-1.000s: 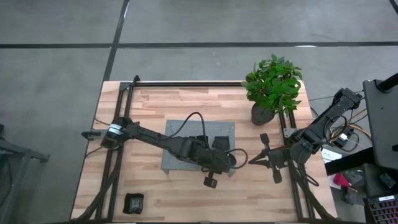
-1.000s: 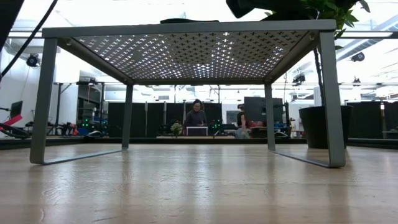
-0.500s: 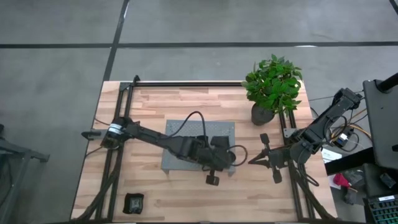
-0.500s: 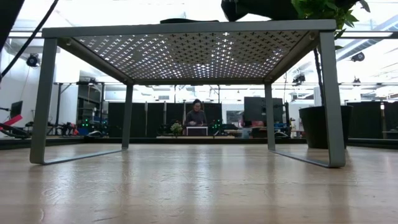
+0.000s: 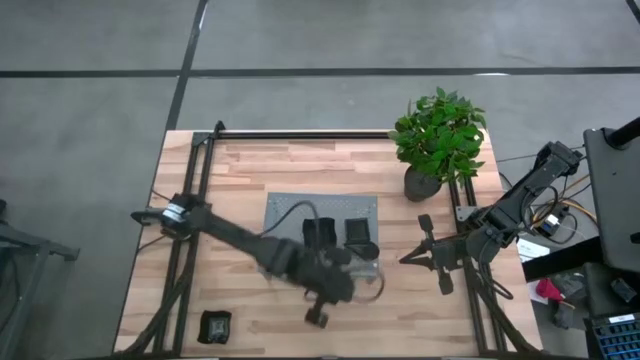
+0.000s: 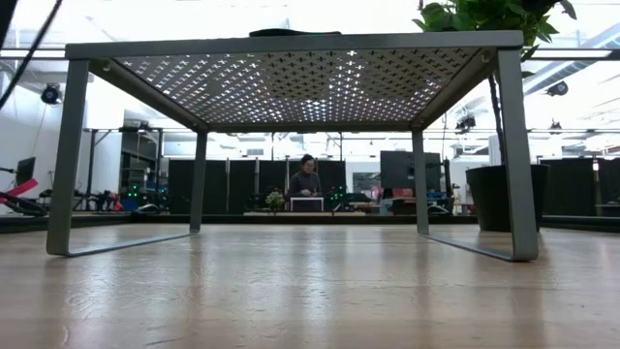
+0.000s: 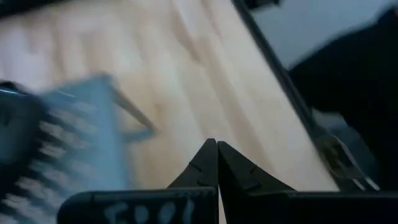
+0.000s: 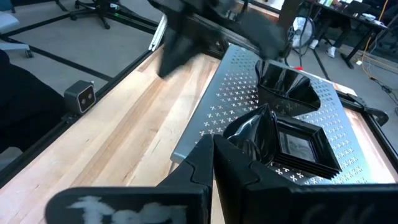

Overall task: Pick & Place Mini shaped plates
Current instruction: Stack the black distorted plate on the distorted plates on the shelf

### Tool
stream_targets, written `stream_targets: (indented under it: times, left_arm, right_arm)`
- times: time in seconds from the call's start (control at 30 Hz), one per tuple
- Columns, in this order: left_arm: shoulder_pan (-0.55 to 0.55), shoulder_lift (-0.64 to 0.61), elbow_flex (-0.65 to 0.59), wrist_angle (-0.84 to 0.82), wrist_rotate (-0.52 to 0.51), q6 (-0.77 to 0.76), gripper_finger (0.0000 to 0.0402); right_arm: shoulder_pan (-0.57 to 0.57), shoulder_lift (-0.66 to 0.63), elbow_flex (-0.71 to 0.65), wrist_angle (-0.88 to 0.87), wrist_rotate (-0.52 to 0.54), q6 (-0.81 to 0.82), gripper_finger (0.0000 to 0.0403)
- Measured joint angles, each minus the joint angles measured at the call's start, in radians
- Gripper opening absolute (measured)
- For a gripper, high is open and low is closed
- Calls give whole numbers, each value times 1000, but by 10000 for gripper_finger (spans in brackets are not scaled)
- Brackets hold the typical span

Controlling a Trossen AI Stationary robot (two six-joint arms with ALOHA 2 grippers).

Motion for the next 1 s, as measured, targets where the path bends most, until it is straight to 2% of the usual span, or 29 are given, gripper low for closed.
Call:
stream_targets:
  times: [0.13, 0.37, 0.7, 1.0]
  left_arm:
    - [-82, -11, -2, -124, -21, -28, 0]
    - [-212, -14, -11, -334, -167, -221, 0]
    - [-380, -14, -26, -562, -134, -582, 0]
    - [-516, -14, -87, -565, -138, -924, 6]
  right_arm:
    - [0, 0, 0, 0, 0, 0, 8]
    - [0, 0, 0, 0, 0, 0, 8]
    - [0, 0, 0, 0, 0, 0, 8]
    - [0, 0, 0, 0, 0, 0, 8]
